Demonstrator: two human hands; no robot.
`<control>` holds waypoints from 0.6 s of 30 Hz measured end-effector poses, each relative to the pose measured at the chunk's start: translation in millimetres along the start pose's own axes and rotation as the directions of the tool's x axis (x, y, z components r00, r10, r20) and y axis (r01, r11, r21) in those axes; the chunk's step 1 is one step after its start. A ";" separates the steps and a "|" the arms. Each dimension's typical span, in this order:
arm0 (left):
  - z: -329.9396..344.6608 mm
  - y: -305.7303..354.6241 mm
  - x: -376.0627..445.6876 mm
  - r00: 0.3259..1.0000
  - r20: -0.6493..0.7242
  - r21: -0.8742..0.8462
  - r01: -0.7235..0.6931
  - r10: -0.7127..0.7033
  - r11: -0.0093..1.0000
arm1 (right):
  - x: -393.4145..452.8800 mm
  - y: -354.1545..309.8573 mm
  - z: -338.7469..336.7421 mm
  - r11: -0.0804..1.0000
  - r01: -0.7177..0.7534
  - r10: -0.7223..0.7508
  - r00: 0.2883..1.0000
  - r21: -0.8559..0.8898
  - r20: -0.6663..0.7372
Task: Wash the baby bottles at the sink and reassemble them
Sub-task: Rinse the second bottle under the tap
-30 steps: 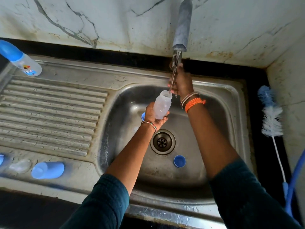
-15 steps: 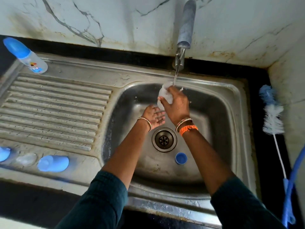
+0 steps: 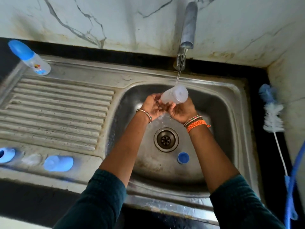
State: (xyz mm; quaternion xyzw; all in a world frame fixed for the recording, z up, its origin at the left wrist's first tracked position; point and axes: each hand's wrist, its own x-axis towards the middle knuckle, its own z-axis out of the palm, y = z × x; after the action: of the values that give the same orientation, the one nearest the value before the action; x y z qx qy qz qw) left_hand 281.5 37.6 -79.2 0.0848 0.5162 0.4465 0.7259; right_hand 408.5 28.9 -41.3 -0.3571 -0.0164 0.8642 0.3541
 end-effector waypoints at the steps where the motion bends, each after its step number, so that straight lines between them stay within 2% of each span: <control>1: -3.7 -0.7 1.8 1.000 0.001 0.035 0.006 -0.006 0.999 | -0.7 -0.9 -1.4 0.999 -0.018 0.018 1.000 -0.035 -0.016; 3: -12.0 -3.5 2.6 0.999 -0.027 0.115 0.023 -0.020 0.993 | -4.1 1.4 -7.3 0.980 -0.026 0.014 0.998 -0.197 -0.062; 4: -16.9 -5.5 2.6 0.998 -0.044 0.149 0.038 -0.032 0.988 | -5.3 4.9 -11.6 0.937 0.005 -0.044 0.994 -0.348 -0.103; 5: -21.9 -7.5 3.5 0.997 -0.061 0.177 0.056 -0.046 0.983 | -4.7 9.6 -16.9 0.849 0.054 -0.144 0.981 -0.525 -0.133; 6: -27.2 -9.4 4.1 0.995 -0.079 0.207 0.076 -0.061 0.975 | -3.2 14.6 -22.9 0.718 0.106 -0.267 0.955 -0.687 -0.131; 8: -35.3 -13.0 4.2 0.990 -0.110 0.282 0.115 -0.087 0.953 | 1.1 19.4 -29.4 0.353 0.168 -0.517 0.855 -0.921 -0.042; 9: -37.8 -14.5 3.1 0.988 -0.113 0.313 0.132 -0.101 0.941 | 2.9 19.2 -28.7 0.176 0.194 -0.612 0.790 -0.965 0.047; 11: -41.3 -15.3 2.3 0.988 -0.097 0.326 0.143 -0.117 0.935 | 7.5 16.1 -22.5 -0.050 0.247 -0.718 0.665 -0.968 0.207; 12: -41.6 -15.0 1.3 0.989 -0.089 0.316 0.139 -0.117 0.938 | 10.2 14.8 -20.3 -0.103 0.256 -0.739 0.627 -0.961 0.246; 13: -41.4 -14.5 0.1 0.989 -0.086 0.303 0.138 -0.117 0.943 | 13.3 14.4 -19.4 -0.122 0.245 -0.743 0.620 -0.962 0.252; 16: -38.8 -14.6 -2.9 0.988 -0.095 0.282 0.145 -0.123 0.948 | 15.4 20.4 -23.7 -0.117 0.157 -0.711 0.676 -0.981 0.193; 17: -38.8 -15.2 -2.8 0.988 -0.092 0.282 0.147 -0.125 0.948 | 14.9 21.8 -25.2 -0.117 0.170 -0.727 0.656 -0.978 0.201; 18: -39.2 -15.3 -2.3 0.988 -0.085 0.280 0.145 -0.126 0.949 | 13.6 21.7 -24.4 -0.114 0.212 -0.763 0.607 -0.971 0.222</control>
State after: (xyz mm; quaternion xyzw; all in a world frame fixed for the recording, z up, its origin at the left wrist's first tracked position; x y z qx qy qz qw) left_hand 257.5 13.7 -104.4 0.1383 0.6034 0.3190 0.7177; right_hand 404.0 15.7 -73.8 -0.6311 -0.6233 0.3194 0.3335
